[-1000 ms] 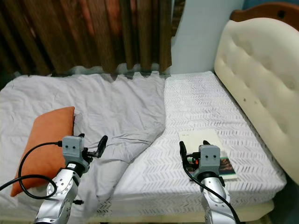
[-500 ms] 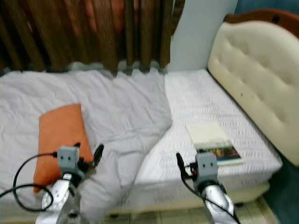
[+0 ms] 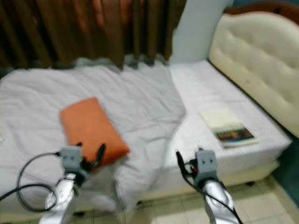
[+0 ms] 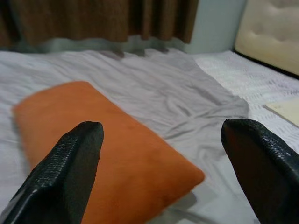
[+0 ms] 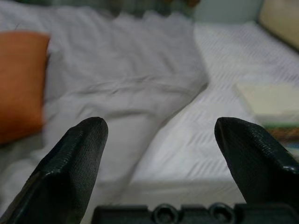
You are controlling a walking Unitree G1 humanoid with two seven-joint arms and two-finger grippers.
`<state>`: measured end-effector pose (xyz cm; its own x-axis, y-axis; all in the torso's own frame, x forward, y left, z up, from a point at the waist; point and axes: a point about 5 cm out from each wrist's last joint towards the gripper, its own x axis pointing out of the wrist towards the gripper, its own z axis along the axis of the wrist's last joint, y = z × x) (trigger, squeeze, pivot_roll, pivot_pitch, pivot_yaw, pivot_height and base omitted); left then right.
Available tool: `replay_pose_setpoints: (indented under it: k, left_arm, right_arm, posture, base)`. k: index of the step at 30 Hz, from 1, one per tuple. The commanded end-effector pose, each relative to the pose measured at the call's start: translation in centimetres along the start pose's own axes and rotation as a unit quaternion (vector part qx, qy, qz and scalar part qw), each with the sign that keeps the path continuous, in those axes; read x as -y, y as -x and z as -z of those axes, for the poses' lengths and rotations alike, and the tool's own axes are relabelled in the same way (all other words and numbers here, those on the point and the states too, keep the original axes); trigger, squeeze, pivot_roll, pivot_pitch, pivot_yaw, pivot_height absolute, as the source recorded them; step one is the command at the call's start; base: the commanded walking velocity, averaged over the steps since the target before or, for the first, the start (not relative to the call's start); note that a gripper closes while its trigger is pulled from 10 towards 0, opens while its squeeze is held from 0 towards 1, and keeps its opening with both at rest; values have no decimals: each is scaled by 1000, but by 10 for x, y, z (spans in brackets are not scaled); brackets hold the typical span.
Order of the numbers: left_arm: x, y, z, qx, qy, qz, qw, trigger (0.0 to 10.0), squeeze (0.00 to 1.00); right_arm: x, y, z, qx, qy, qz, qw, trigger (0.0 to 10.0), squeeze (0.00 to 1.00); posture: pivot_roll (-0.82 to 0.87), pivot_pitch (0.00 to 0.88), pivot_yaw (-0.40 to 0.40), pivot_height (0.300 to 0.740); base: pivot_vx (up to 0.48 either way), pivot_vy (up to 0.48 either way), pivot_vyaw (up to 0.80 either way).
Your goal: Clean up the room
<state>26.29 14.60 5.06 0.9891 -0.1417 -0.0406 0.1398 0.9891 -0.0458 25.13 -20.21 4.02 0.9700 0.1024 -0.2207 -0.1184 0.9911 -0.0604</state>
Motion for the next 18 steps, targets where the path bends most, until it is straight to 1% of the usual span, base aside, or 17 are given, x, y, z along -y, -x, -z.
replay_pose_setpoints:
  k: [1,2,4,5,7,9,14,18]
  left_arm:
    - [-5,2,3,-16,-17,-17,1000,10000,0]
    - [-6,2,5,-21,-14,-21,999,10000,0]
    - [-4,1,-1,-3,-13,-12,1000,10000,0]
    - [-4,1,-1,-3,-13,-12,1000,10000,0]
    - [-3,-1,-4,5,-9,-7,1000,10000,0]
    - [-2,-3,-6,6,-16,-4,1000,10000,0]
    - [-1,-4,-5,0,-16,-1,1000,10000,0]
    - [-2,-5,-5,-4,-22,6,1000,10000,0]
  right_arm:
    - [-3,-3,-3,6,-7,-2,1000,10000,0]
    - [-4,-4,-3,7,-7,-3,1000,10000,0]
    - [-6,-5,-3,8,-9,-7,1000,10000,0]
    - [-6,-5,-3,8,-9,-7,1000,10000,0]
    - [-8,-7,-4,9,-7,-13,1000,10000,0]
    - [-10,-9,-4,9,-9,-22,1000,10000,0]
    - [-9,-11,-5,11,-9,-18,1000,10000,0]
    - [-8,-13,-5,9,-11,-13,1000,10000,0]
  posture:
    - [-52,7,-27,740]
    - [-51,7,-26,740]
    - [-48,2,-25,740]
    - [-48,2,-25,740]
    - [-48,4,-23,740]
    - [-49,7,-21,740]
    - [-48,13,-19,740]
    - [-48,19,-13,740]
  base:
    - [0,0,0]
    - [0,0,0]
    - [0,0,0]
    - [0,0,0]
    - [448,0,0]
    - [480,0,0]
    - [480,0,660]
    - [480,0,0]
